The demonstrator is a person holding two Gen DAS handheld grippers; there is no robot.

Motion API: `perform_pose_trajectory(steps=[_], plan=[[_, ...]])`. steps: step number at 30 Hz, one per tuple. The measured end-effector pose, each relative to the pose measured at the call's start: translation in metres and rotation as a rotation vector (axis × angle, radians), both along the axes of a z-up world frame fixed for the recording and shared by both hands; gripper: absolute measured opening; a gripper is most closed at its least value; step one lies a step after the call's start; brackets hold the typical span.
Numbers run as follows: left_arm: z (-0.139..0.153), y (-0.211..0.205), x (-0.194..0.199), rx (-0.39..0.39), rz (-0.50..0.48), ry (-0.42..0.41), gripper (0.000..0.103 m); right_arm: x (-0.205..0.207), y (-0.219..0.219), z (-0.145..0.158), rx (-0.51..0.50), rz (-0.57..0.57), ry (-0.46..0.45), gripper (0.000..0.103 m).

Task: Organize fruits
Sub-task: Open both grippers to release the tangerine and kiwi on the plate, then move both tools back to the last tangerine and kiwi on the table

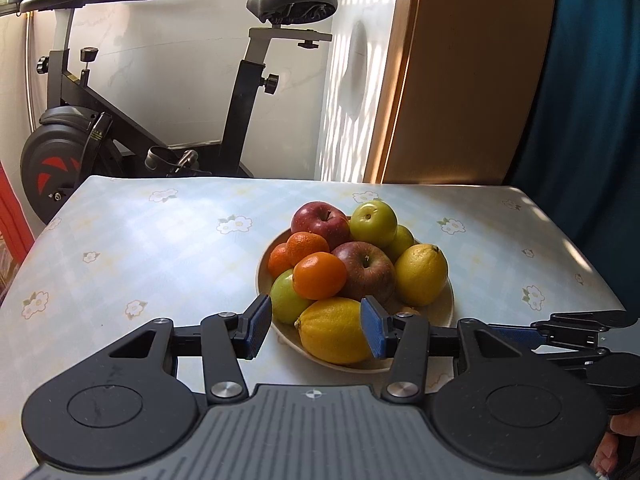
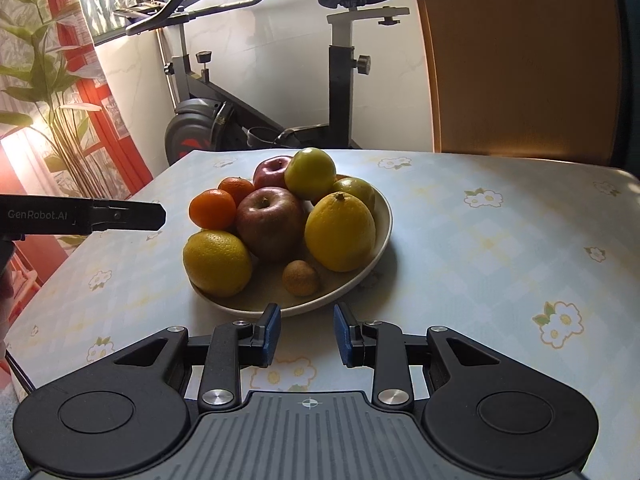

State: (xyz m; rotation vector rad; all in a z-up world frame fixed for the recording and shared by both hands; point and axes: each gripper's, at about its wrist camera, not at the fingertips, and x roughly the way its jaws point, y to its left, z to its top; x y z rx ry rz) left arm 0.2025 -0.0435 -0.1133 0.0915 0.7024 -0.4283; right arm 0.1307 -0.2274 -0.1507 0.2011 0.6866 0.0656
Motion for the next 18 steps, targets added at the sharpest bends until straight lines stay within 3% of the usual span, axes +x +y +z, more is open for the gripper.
perform_pose_trajectory(steps=[9, 18], plan=[[-0.016, -0.008, -0.040, -0.008, -0.065, 0.016, 0.052, -0.028, 0.003, -0.006, 0.034, -0.030, 0.016, 0.028], [-0.043, -0.017, -0.063, 0.016, -0.164, 0.083, 0.052, -0.051, 0.000, -0.019, 0.052, -0.061, 0.045, 0.028]])
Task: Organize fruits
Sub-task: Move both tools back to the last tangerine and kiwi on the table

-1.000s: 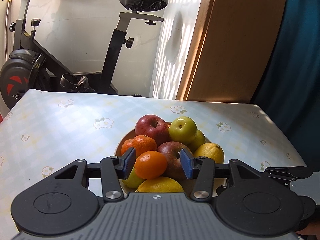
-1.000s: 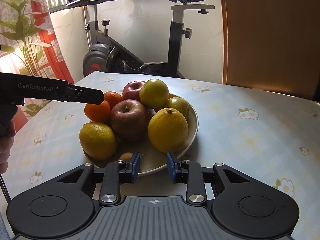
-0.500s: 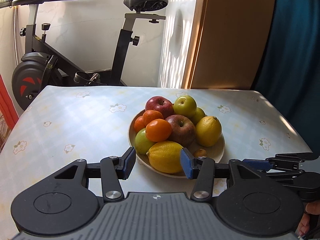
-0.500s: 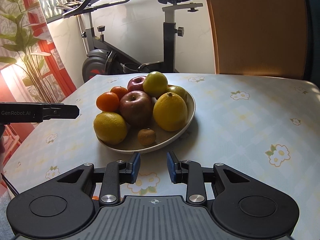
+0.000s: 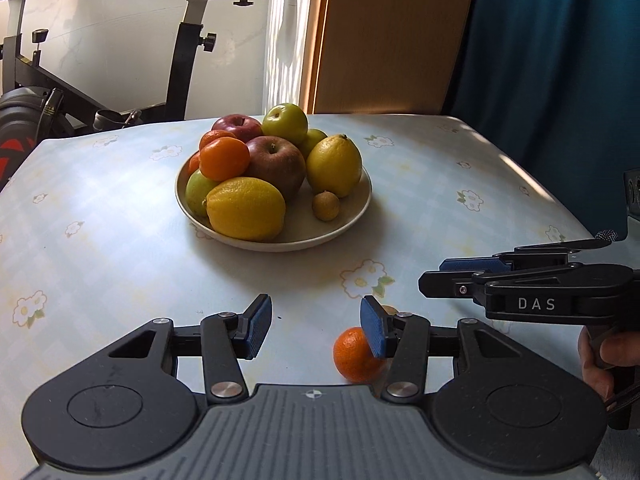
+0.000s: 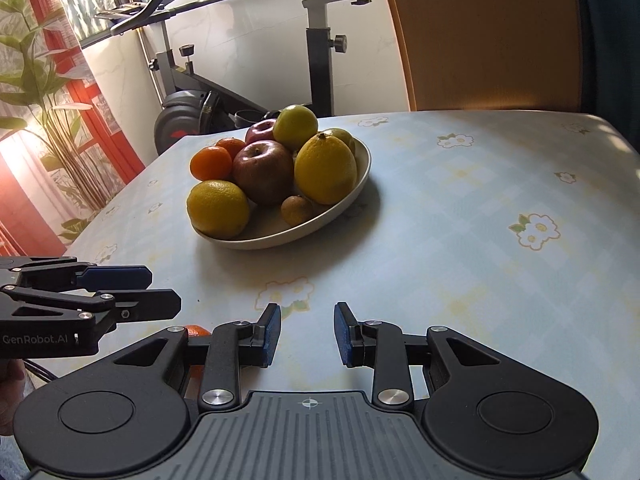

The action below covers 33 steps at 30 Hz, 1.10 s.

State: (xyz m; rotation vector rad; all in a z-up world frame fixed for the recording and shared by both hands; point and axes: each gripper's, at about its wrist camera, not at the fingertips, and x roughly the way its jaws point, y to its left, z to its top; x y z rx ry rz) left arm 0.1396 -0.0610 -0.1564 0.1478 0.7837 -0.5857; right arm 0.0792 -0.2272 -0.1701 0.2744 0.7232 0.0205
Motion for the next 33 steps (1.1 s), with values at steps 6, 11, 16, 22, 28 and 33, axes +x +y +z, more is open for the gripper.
perform_pose_trajectory(steps=[6, 11, 16, 22, 28, 33], plan=[[-0.006, -0.006, -0.014, 0.004, -0.058, 0.013, 0.052, -0.002, 0.001, -0.002, 0.009, 0.009, -0.006, 0.028], [-0.013, -0.012, -0.017, 0.018, -0.096, 0.037, 0.052, -0.003, 0.003, 0.000, 0.001, 0.019, -0.010, 0.028], [-0.019, -0.014, -0.016, 0.028, -0.099, 0.062, 0.049, -0.003, 0.002, 0.001, 0.007, 0.024, -0.009, 0.028], [-0.021, -0.011, -0.014, 0.027, -0.097, 0.059, 0.034, -0.002, 0.004, 0.001, 0.012, 0.039, -0.007, 0.028], [-0.008, 0.003, -0.010, -0.015, -0.005, 0.023, 0.028, 0.000, 0.009, 0.001, 0.025, 0.068, -0.004, 0.029], [-0.006, 0.010, -0.003, -0.008, 0.055, 0.021, 0.022, 0.005, 0.023, -0.001, 0.016, 0.126, 0.012, 0.029]])
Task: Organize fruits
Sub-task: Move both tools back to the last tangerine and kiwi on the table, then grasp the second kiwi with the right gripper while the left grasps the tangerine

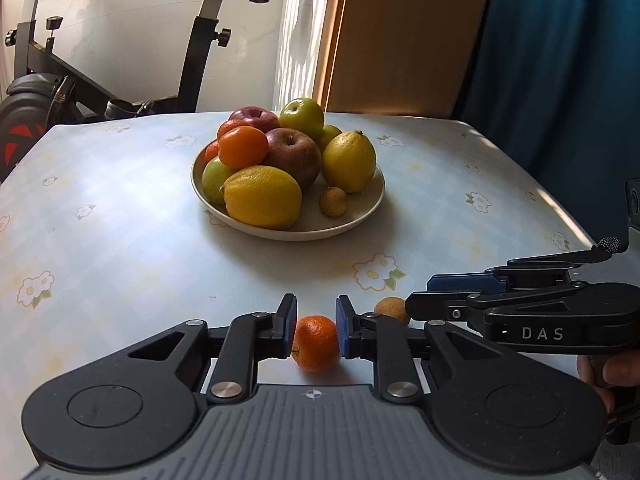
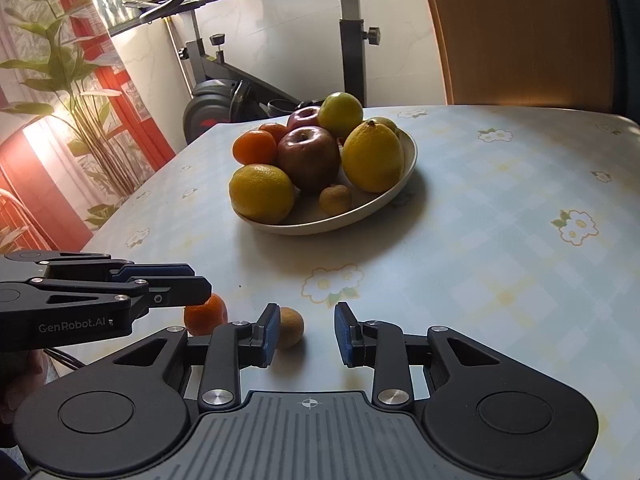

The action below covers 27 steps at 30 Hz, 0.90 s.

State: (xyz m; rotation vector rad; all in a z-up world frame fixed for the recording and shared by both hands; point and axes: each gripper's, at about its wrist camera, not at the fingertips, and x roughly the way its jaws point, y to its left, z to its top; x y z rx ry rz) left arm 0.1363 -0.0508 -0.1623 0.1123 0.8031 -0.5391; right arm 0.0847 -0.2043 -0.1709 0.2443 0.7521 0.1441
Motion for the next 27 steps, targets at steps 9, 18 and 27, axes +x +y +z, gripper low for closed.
perform_pose_trajectory(steps=[9, 18, 27], plan=[[-0.001, 0.006, -0.001, -0.007, 0.011, 0.013, 0.028, 0.009, 0.013, -0.003, -0.009, 0.053, 0.025, 0.029], [-0.007, 0.005, -0.006, 0.009, -0.034, 0.056, 0.049, 0.008, 0.014, -0.005, -0.013, 0.062, 0.031, 0.024], [-0.018, -0.001, -0.005, 0.032, -0.064, 0.098, 0.038, -0.001, 0.003, -0.007, -0.009, 0.017, 0.018, 0.024]])
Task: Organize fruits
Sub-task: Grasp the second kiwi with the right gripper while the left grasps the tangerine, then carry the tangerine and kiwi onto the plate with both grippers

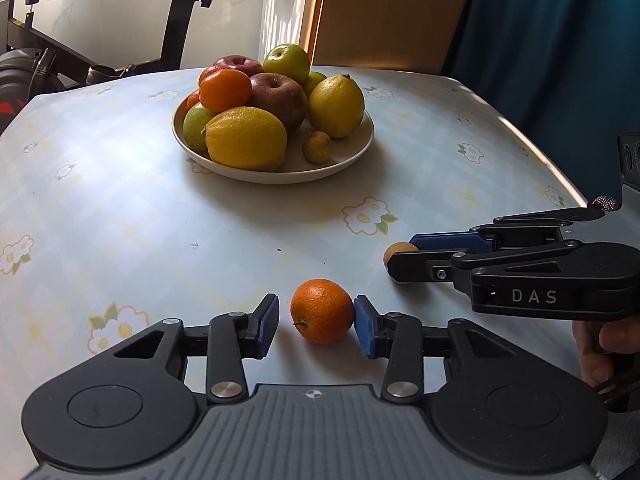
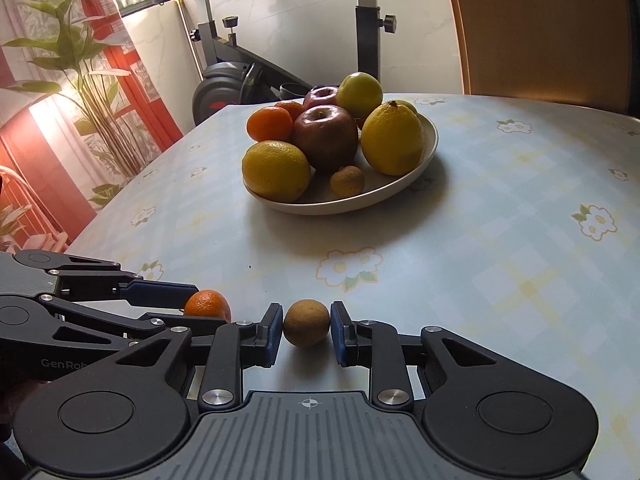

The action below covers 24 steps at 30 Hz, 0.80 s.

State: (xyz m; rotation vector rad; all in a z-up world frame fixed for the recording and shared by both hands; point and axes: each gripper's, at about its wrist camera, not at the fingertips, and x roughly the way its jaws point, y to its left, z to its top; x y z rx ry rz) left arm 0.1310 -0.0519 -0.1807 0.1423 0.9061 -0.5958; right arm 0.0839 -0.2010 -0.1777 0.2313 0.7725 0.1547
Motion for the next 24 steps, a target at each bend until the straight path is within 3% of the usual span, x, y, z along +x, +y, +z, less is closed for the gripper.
perform_pose_trajectory(steps=[9, 16, 24], plan=[[0.000, 0.003, 0.002, -0.008, 0.016, -0.011, 0.035, 0.000, 0.000, 0.000, 0.004, -0.002, -0.004, 0.023], [0.024, 0.000, 0.010, -0.008, 0.010, -0.128, 0.035, 0.006, -0.004, 0.013, -0.031, -0.001, -0.049, 0.023], [0.044, -0.022, 0.048, -0.001, -0.003, -0.195, 0.035, 0.034, -0.021, 0.032, -0.090, -0.013, -0.121, 0.023]])
